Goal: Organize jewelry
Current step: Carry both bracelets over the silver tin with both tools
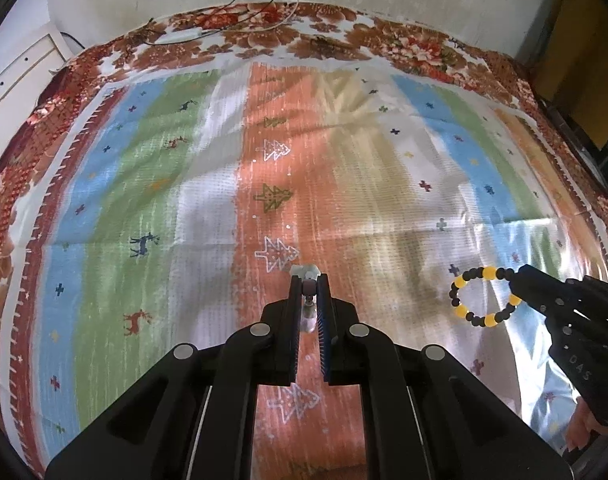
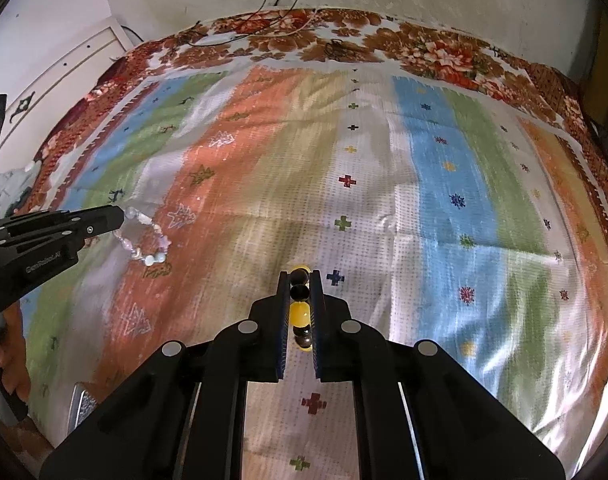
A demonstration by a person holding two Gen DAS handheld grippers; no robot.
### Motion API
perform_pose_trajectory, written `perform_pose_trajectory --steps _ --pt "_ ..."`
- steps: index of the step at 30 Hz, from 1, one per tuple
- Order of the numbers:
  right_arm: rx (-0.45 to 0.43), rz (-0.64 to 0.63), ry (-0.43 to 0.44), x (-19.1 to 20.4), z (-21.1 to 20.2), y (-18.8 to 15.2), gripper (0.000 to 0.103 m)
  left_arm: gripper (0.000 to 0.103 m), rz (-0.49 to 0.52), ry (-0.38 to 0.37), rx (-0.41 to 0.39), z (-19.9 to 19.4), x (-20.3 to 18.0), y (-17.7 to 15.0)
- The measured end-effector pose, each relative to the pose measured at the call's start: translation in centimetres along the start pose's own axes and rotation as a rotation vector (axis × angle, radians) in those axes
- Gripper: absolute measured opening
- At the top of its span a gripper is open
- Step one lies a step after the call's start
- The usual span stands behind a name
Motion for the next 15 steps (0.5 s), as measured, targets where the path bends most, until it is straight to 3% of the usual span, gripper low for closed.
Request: perform_pose_trajectory --steps 15 --pt "-0.059 -0.017 0.078 1.3 -5.2 -1.9 0.010 0.007 -0.021 -0.019 -0.095 -5.8 -1.3 -1.5"
Point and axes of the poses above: each gripper's, at about its wrist camera, not at the fingertips, and z roughly the way its jaws point, x to its left, y to its top, the point moved 4 cm from there along z, roughly the way its jaws point, and after that the axes turned 15 degrees about z, right-handed, at the moved point
